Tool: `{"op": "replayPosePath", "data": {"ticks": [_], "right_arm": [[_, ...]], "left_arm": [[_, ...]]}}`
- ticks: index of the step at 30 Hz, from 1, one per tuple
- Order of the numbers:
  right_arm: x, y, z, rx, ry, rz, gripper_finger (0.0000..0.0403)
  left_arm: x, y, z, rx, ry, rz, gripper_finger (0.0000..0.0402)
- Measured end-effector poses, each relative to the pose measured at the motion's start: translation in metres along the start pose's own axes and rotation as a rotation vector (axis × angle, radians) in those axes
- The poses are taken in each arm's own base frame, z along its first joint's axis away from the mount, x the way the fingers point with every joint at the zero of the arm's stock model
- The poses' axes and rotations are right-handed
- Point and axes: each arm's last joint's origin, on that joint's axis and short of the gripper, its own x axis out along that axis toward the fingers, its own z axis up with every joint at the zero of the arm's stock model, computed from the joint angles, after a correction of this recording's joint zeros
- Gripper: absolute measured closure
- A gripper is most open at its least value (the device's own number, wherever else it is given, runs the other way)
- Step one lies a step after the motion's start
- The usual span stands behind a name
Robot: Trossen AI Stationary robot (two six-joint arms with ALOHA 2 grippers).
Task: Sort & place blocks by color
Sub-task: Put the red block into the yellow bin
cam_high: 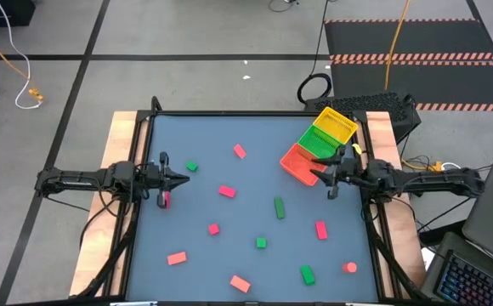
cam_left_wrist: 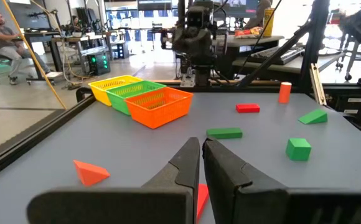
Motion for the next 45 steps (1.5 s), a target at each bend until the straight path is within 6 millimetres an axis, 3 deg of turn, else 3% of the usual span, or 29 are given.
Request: {"op": "replayPosePath", "data": {"ticks": [1, 5, 13, 19, 24, 30, 37, 45], "right_arm": [[0.003, 0.001, -0.002, -0.002, 0.044, -0.001, 0.0205], [0.027, 0.005, 0.026, -0.025, 0.172, 0.009, 0.0165], [0.077, 0.022, 0.083, -0.025, 0.648, 0.018, 0.0159], [0.091, 0.039, 0.099, 0.053, 1.083, -0.063, 0.0143], [0.092, 0.061, 0.079, 0.313, 1.378, -0.138, 0.0125], [0.082, 0.084, 0.056, 0.593, 1.585, -0.279, 0.0120], [0.059, 0.105, 0.034, 0.697, 1.637, -0.447, 0.0120], [0.052, 0.122, 0.007, 0.823, 1.535, -0.432, 0.0120]], "left_arm": [[0.000, 0.000, 0.000, 0.000, 0.000, 0.000, 0.0378], [0.000, 0.000, 0.000, 0.000, 0.000, 0.000, 0.0378], [0.000, 0.000, 0.000, 0.000, -0.001, 0.000, 0.0378], [0.000, 0.000, 0.000, 0.000, -0.001, 0.000, 0.0378], [0.000, 0.000, 0.000, 0.000, -0.001, 0.000, 0.0378], [0.000, 0.000, 0.000, 0.000, -0.002, 0.000, 0.0378], [0.000, 0.000, 0.000, 0.000, -0.002, 0.000, 0.0378], [0.000, 0.000, 0.000, 0.000, -0.002, 0.000, 0.0378]]}}
